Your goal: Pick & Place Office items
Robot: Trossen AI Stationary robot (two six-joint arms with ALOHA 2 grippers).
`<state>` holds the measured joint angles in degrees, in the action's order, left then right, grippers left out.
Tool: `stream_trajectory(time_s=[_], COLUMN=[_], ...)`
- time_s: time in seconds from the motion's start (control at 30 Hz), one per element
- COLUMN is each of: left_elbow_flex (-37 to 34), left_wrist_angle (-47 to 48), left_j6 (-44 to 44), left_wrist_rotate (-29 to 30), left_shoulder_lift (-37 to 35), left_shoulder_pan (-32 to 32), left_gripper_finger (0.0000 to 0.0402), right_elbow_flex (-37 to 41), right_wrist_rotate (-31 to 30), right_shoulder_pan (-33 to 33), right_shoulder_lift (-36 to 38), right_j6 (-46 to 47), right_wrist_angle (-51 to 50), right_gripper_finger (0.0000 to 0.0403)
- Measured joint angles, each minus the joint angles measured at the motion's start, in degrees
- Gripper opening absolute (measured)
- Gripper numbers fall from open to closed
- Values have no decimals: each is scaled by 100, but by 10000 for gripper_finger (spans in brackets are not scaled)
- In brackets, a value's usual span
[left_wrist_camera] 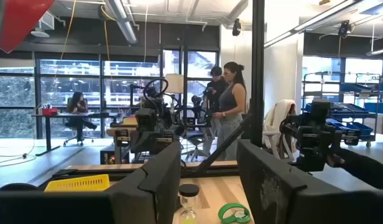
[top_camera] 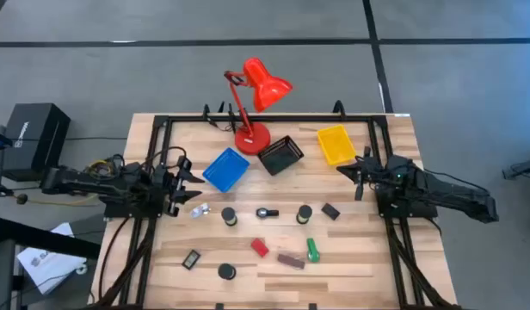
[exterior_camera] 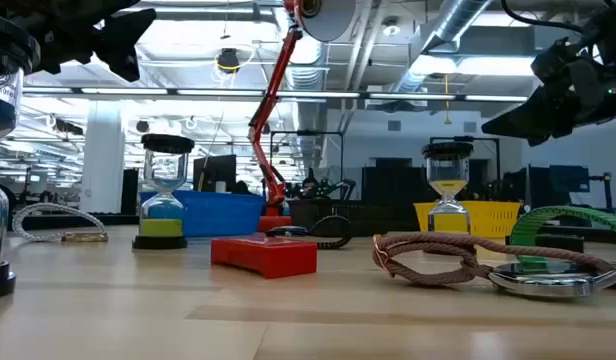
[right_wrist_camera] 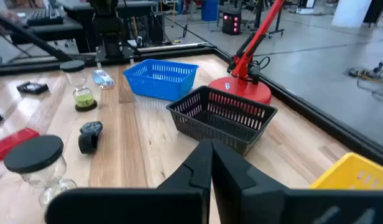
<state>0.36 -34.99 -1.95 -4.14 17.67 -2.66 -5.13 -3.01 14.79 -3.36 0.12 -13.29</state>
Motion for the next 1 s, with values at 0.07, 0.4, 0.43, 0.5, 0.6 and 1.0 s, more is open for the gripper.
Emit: stream_trajectory(time_s=[0.07, 0.4, 0.43, 0.5, 0.6, 1.0], left_elbow_flex=[-1, -1, -1, -2, 0, -2], left_wrist_angle=[-1, -2, -2, -4, -8, -166], left_j6=[0, 0, 0, 0, 0, 0], left_wrist_rotate=[2, 0, 1, 2, 2, 55], left_shoulder_lift=[0, 0, 1, 2, 0, 1], left_shoulder_pan=[-2, 0, 0, 0, 0, 0], left_gripper_finger=[153, 153, 153, 153, 153, 153], right_elbow_flex=[0, 0, 0, 0, 0, 0], right_wrist_rotate=[0, 0, 0, 0, 0, 4], right_shoulder_pan=[0, 4, 1, -2, -2, -6], right_shoulder_lift=[-2, 2, 2, 2, 2, 0], right_j6=[-39, -55, -55, -58, -56, -232], right_wrist_angle=[-1, 3, 3, 3, 3, 1188], right_gripper_finger=[1, 1, 1, 1, 1, 1])
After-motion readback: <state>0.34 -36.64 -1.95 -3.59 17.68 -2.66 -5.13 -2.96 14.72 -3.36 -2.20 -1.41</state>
